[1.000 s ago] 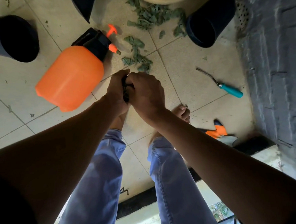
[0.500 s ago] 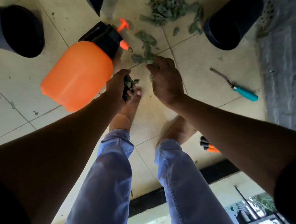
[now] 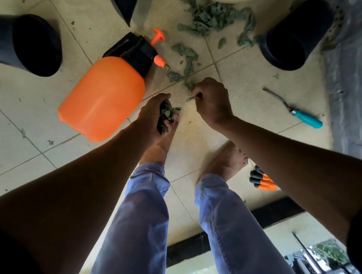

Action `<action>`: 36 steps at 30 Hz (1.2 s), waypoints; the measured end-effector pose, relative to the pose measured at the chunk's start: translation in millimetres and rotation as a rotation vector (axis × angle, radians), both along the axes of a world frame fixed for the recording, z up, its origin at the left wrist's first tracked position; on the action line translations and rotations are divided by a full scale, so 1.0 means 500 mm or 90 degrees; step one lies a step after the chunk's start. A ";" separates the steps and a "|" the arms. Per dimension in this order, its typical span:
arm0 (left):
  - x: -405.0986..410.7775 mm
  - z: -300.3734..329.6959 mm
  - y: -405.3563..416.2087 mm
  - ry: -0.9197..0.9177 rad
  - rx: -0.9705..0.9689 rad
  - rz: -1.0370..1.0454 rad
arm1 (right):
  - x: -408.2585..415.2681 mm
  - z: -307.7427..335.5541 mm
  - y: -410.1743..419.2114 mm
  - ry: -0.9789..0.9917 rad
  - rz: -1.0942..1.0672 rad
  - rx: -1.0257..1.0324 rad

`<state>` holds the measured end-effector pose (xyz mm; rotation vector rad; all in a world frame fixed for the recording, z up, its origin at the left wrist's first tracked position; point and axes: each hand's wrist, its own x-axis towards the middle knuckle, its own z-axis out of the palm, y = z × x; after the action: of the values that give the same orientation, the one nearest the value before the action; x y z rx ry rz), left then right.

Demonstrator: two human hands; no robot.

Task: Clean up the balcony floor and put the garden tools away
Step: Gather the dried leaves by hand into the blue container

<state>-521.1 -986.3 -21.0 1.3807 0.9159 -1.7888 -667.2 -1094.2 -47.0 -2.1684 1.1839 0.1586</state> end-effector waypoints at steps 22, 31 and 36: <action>-0.006 0.039 -0.032 -0.015 -0.079 0.121 | 0.089 0.166 0.111 -0.209 -0.057 0.045; -0.010 -0.011 -0.001 0.092 -0.020 0.111 | 0.049 0.041 0.010 0.046 0.260 -0.072; 0.003 -0.018 0.013 0.106 -0.019 0.133 | 0.060 0.005 -0.021 0.169 0.409 -0.095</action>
<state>-519.6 -980.0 -30.0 1.0868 1.0736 -1.7673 -637.1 -1104.5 -44.3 -2.6571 0.5978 0.6653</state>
